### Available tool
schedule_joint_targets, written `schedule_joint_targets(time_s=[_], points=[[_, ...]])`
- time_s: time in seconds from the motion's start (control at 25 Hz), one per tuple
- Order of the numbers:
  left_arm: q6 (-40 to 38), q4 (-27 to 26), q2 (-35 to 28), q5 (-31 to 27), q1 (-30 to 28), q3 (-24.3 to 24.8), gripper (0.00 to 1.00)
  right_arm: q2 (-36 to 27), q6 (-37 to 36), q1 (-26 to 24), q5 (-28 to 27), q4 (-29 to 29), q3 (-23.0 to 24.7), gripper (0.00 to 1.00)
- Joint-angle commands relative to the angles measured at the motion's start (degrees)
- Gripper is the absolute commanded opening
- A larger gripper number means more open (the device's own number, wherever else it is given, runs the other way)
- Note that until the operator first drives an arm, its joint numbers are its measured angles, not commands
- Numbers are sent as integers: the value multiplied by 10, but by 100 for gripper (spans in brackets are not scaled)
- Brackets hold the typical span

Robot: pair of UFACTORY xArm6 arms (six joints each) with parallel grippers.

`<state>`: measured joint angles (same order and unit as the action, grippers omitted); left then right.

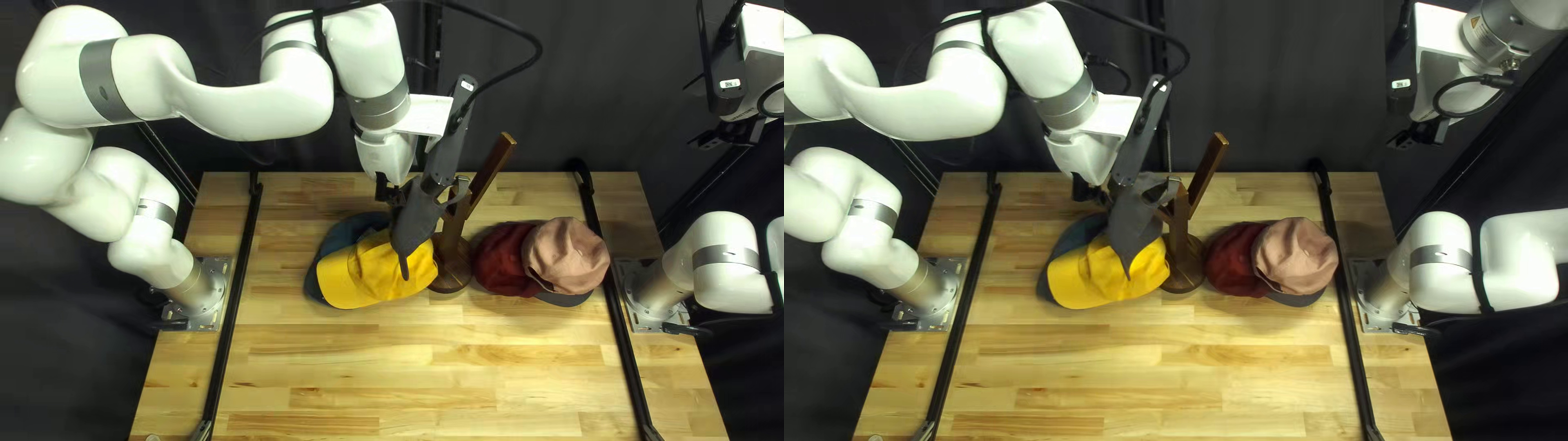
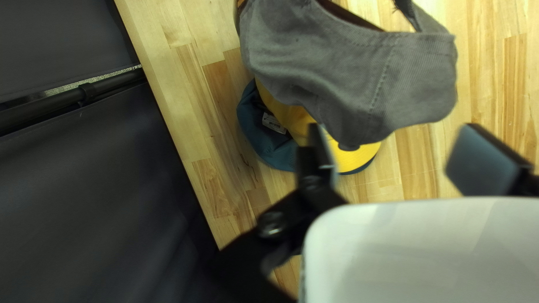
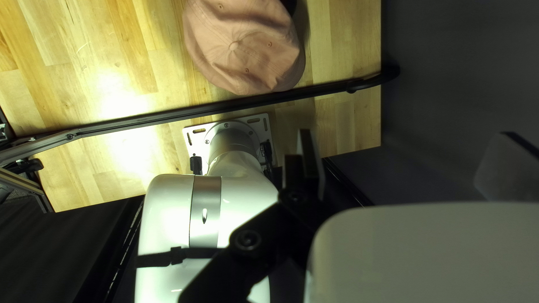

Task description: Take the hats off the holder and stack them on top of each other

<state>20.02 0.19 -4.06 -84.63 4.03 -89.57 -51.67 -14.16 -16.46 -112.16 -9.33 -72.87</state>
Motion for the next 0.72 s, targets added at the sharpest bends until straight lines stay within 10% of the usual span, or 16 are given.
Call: schedule_joint_targets(time_s=[0.04, 0.72], points=[[-1, 1, 3, 1, -1, -1, 0, 0, 0, 0, 0, 0, 0, 100], [-2, 21, 23, -63, -8, -78, 0, 0, 0, 0, 0, 0, 0, 100]])
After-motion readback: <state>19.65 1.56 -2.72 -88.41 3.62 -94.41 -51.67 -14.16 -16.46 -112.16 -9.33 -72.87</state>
